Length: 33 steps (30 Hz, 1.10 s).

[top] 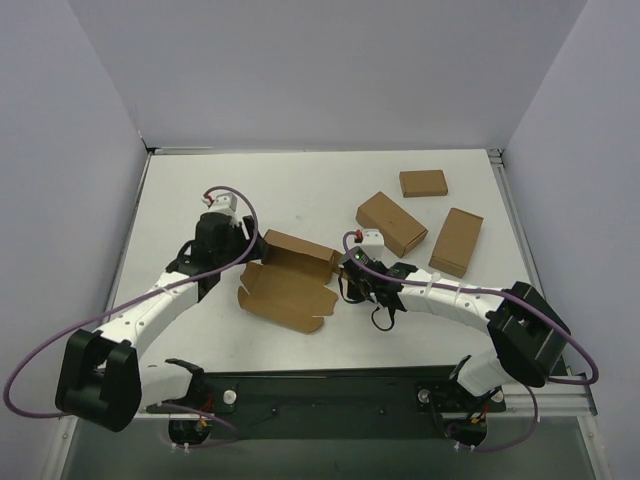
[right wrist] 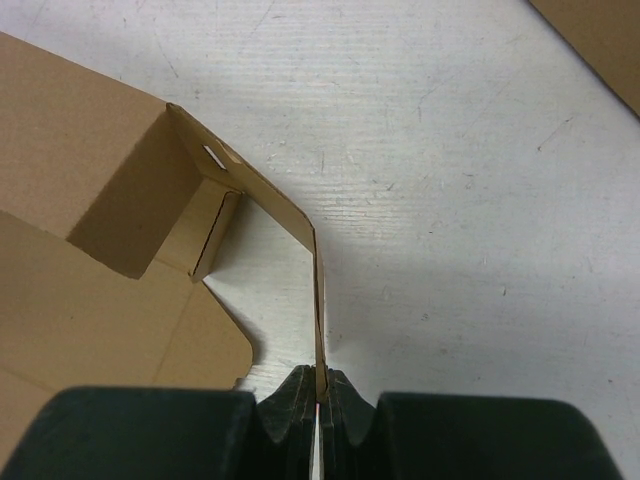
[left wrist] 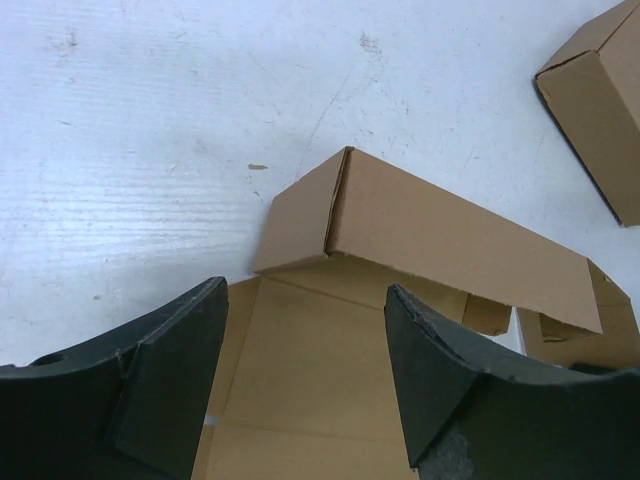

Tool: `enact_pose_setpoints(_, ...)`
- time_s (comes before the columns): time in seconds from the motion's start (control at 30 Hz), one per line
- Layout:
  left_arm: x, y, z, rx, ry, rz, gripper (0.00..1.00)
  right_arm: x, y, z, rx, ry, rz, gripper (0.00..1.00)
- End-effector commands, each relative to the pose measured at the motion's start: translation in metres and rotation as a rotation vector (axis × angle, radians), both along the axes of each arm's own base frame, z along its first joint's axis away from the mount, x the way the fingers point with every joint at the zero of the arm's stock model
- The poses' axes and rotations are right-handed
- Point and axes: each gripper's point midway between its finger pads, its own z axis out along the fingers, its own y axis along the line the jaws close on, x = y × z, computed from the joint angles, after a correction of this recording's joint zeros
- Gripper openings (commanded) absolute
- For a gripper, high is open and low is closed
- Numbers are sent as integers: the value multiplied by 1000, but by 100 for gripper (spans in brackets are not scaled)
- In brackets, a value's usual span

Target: Fold the paper box

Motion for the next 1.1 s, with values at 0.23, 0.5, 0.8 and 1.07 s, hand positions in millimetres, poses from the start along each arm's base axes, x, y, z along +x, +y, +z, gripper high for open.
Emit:
enact_pose_setpoints(0.23, 56, -20, 29, -146, -130, -36, 66, -2, -5, 8, -28, -9, 12, 0)
enact_pose_setpoints(0.5, 58, -21, 9, -158, -94, -45, 48, -1, -4, 9, -31, -10, 16, 0)
enact_pose_setpoints(0.8, 42, -27, -24, -150, -32, -70, 32, -2, 5, 23, -20, 18, 49, 0)
enact_pose_setpoints(1.07, 23, -31, -43, -123, -4, -84, 31, -3, 15, 38, 6, 41, 67, 0)
